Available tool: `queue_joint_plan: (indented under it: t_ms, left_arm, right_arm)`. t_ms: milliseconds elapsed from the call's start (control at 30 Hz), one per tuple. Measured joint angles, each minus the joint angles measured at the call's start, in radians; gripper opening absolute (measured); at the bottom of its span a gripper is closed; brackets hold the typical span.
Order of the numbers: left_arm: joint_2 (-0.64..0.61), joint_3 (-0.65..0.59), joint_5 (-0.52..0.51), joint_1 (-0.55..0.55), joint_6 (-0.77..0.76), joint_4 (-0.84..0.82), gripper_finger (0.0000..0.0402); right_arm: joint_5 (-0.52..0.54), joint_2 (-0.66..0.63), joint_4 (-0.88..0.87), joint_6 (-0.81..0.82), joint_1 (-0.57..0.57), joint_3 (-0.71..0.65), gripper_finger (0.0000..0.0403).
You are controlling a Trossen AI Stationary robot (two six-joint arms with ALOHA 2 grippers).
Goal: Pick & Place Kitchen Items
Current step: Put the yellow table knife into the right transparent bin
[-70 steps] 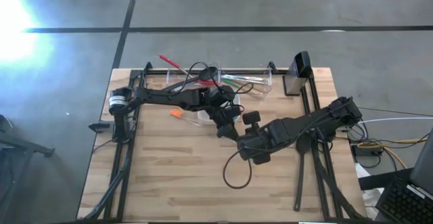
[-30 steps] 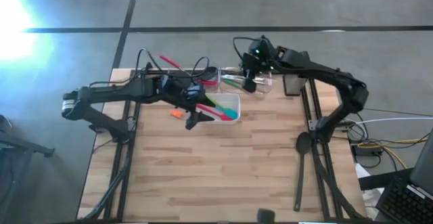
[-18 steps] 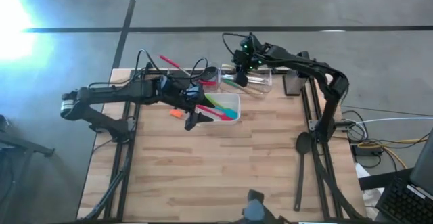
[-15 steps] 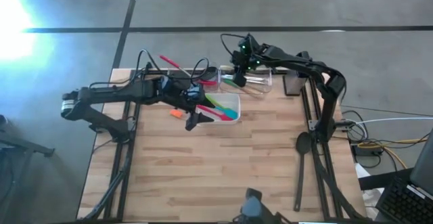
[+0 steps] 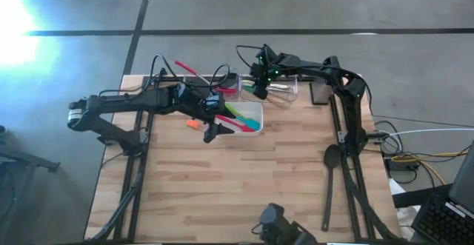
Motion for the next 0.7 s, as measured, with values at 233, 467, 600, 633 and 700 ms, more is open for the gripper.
queue_joint_plan:
  t_ms: [233,467,600,633,700]
  left_arm:
    - [0.000,0.000,0.000,0.000,-0.001,0.000,0.0290]
    - [0.000,0.000,0.000,0.000,-0.009,-0.001,0.0290]
    - [0.000,0.000,0.000,0.000,-0.011,-0.001,0.0290]
    - [0.000,0.000,0.000,0.000,-0.011,-0.001,0.0290]
    - [0.000,0.000,0.000,0.000,-0.011,0.000,0.0290]
  right_arm:
    - [-0.044,0.031,0.002,0.025,-0.021,0.000,0.0029]
    - [-0.064,0.049,0.001,0.056,-0.050,0.000,0.0029]
    - [-0.064,0.049,-0.002,0.074,-0.056,0.000,0.0029]
    - [-0.064,0.049,-0.002,0.081,-0.057,0.000,0.0029]
    - [-0.062,0.049,-0.007,0.090,-0.057,0.000,0.0032]
